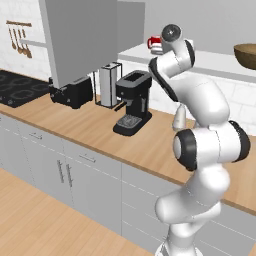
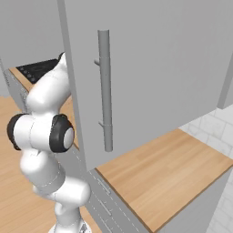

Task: Gather all objects into one cabinet and sort the glasses and bowls to opposite sides.

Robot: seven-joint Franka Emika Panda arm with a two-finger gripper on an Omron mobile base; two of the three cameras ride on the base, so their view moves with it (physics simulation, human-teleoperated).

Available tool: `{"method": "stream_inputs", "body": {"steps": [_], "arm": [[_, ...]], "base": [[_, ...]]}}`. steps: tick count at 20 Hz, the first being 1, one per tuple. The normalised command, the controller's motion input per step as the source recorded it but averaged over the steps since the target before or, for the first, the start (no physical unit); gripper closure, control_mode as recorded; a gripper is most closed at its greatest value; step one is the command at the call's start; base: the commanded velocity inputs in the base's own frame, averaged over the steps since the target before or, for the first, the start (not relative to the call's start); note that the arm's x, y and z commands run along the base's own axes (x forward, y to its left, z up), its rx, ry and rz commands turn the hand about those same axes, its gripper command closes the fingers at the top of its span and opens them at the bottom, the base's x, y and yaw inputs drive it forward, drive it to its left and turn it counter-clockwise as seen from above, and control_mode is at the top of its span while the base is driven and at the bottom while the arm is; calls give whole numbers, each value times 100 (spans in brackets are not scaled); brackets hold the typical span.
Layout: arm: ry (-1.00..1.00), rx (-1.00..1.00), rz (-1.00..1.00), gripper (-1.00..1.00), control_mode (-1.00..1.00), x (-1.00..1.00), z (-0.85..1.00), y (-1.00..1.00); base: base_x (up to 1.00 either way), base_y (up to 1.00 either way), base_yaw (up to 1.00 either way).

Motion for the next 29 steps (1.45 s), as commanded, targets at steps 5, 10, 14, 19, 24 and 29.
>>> {"method": "stream_inputs", "body": {"steps": [5,10,14,19,24,29], "arm": [[-7,0,0,-100,-100,-100,-22,12],[-14,0,-4,-100,-100,-100,-29,43],[-16,0,-7,-100,-100,-100,-47,64],[-14,0,-7,-100,-100,-100,-67,77],[-8,0,-6,-100,-100,-100,-81,84],[-8,0,-6,-100,-100,-100,-89,90]], "base": [[0,0,0],[0,0,0],[0,0,0],[0,0,0],[0,0,0],[0,0,0]]}}
